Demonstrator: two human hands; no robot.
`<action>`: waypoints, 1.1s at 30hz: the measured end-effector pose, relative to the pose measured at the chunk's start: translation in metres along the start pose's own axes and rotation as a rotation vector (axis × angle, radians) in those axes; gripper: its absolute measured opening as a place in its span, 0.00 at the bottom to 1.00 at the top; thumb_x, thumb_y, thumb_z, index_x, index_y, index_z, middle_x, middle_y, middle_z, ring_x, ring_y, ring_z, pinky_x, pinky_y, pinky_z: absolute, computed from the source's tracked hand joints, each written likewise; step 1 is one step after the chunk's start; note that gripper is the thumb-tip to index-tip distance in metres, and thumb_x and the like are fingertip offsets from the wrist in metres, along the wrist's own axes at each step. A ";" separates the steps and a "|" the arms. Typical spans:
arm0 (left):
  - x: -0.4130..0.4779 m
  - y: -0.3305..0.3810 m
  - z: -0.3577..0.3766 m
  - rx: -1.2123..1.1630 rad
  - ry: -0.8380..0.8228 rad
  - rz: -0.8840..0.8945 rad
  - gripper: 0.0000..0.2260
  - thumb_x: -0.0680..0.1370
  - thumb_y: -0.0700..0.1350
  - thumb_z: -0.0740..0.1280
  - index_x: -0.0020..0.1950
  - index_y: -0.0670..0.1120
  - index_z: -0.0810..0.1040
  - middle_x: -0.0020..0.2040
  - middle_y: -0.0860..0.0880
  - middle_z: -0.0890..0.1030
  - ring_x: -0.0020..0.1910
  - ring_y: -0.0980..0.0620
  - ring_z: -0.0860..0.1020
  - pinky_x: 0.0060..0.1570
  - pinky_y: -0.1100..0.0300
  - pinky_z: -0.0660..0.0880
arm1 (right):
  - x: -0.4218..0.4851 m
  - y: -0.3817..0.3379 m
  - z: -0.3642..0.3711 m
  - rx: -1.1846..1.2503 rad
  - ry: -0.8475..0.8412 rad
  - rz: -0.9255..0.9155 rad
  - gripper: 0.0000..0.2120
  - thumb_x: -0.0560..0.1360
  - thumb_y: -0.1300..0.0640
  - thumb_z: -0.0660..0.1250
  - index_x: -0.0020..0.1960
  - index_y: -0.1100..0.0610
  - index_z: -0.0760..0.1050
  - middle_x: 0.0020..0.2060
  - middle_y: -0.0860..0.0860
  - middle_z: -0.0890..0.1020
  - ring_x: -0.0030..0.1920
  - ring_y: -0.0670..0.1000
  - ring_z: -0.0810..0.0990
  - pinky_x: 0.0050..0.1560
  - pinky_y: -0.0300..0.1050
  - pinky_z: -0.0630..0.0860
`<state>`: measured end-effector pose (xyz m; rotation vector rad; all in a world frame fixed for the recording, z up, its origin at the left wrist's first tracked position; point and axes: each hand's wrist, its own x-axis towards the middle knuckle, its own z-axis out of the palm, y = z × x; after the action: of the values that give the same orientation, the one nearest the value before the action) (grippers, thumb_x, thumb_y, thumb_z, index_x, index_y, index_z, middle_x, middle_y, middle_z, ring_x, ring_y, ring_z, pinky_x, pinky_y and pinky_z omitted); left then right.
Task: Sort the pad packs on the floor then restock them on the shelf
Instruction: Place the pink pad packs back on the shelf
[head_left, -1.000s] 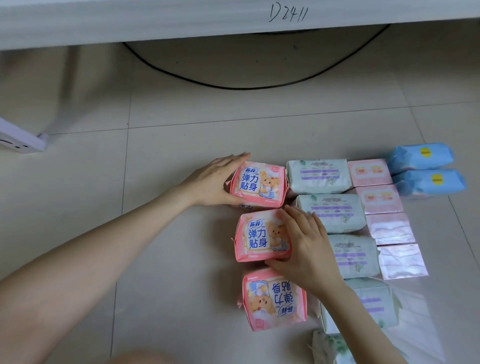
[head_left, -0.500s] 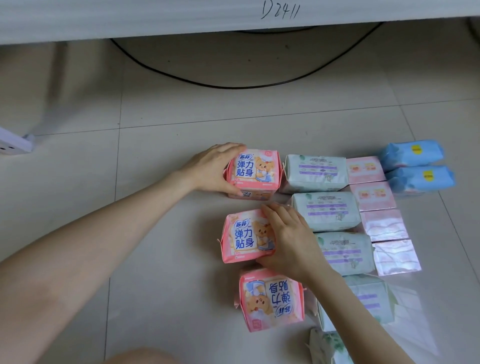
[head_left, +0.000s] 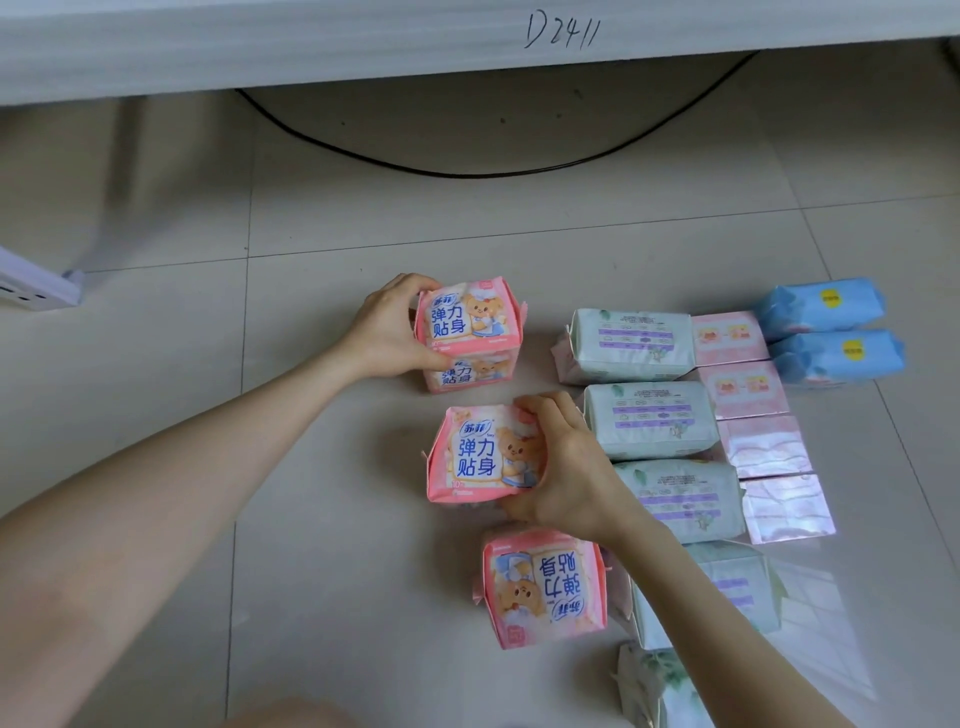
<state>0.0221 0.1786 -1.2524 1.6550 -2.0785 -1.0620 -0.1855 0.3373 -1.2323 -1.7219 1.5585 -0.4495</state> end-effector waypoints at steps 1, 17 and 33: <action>-0.004 0.000 -0.004 -0.016 0.017 -0.028 0.36 0.58 0.43 0.82 0.63 0.47 0.73 0.59 0.50 0.76 0.55 0.49 0.77 0.54 0.56 0.75 | 0.000 -0.004 -0.003 0.014 0.007 0.000 0.46 0.55 0.49 0.82 0.67 0.60 0.66 0.57 0.47 0.68 0.56 0.47 0.71 0.57 0.36 0.70; -0.122 0.098 -0.152 -0.074 0.067 -0.261 0.36 0.59 0.44 0.82 0.64 0.50 0.72 0.60 0.52 0.76 0.52 0.52 0.79 0.46 0.60 0.75 | -0.068 -0.140 -0.121 0.068 0.047 0.131 0.43 0.54 0.54 0.83 0.65 0.59 0.70 0.55 0.49 0.71 0.51 0.46 0.74 0.50 0.30 0.67; -0.221 0.337 -0.407 -0.169 -0.027 -0.235 0.43 0.48 0.58 0.78 0.63 0.54 0.74 0.56 0.52 0.82 0.54 0.51 0.81 0.57 0.47 0.77 | -0.122 -0.369 -0.373 0.091 0.070 0.119 0.43 0.55 0.53 0.84 0.67 0.57 0.72 0.54 0.46 0.73 0.51 0.44 0.75 0.45 0.23 0.65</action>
<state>0.0995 0.2588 -0.6908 1.8388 -1.7848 -1.3004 -0.2155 0.3323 -0.6944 -1.5501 1.6543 -0.5169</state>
